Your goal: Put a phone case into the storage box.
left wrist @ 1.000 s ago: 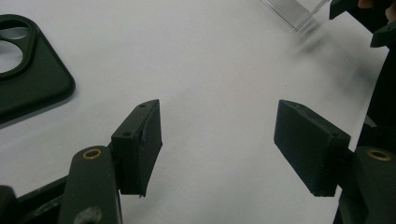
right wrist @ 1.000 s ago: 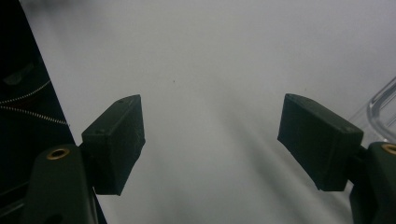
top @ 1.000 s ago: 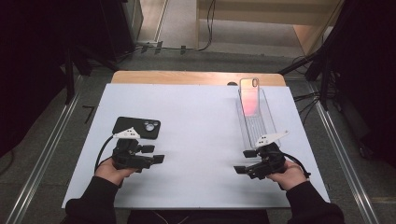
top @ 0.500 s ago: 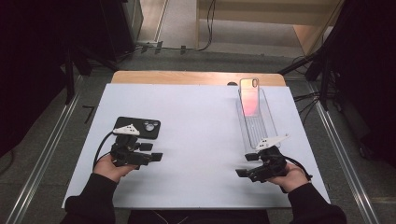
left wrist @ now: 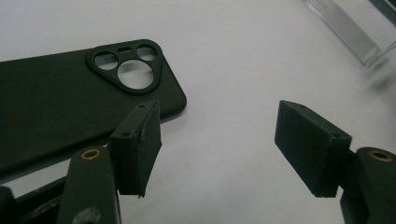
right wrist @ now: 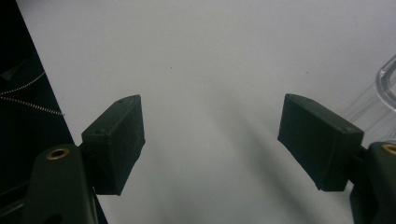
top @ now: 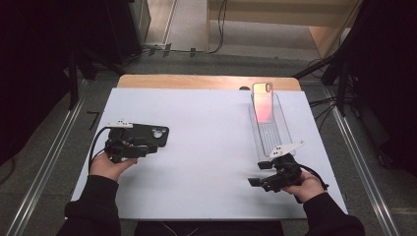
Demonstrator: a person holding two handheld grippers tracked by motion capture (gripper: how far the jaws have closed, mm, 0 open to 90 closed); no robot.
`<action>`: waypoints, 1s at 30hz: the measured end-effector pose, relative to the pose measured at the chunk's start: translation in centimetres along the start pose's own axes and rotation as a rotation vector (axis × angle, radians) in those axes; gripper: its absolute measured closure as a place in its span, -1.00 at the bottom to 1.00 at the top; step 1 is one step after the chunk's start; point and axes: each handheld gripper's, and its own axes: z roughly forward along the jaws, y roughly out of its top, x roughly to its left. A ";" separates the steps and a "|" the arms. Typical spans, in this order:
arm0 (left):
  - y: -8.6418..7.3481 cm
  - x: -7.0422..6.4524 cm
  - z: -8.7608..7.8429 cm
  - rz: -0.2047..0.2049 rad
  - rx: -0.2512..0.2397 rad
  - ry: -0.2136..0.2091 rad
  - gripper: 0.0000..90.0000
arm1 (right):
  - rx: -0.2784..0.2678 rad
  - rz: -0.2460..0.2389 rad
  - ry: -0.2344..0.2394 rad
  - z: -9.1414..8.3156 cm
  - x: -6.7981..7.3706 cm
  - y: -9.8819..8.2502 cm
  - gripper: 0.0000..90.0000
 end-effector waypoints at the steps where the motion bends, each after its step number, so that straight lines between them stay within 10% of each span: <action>1: 0.2 0.2 0.0 -0.008 0.009 0.003 -0.29 | 0.001 -0.003 -0.001 0.0 0.0 0.0 -0.53; 21: 5.6 4.1 0.5 -0.010 0.027 0.098 -0.26 | -0.010 0.005 0.002 -0.2 0.1 -0.2 -0.53; 30: 6.4 5.7 1.4 -0.057 0.033 0.158 0.29 | -0.027 0.004 0.001 -0.2 0.4 -0.2 -0.53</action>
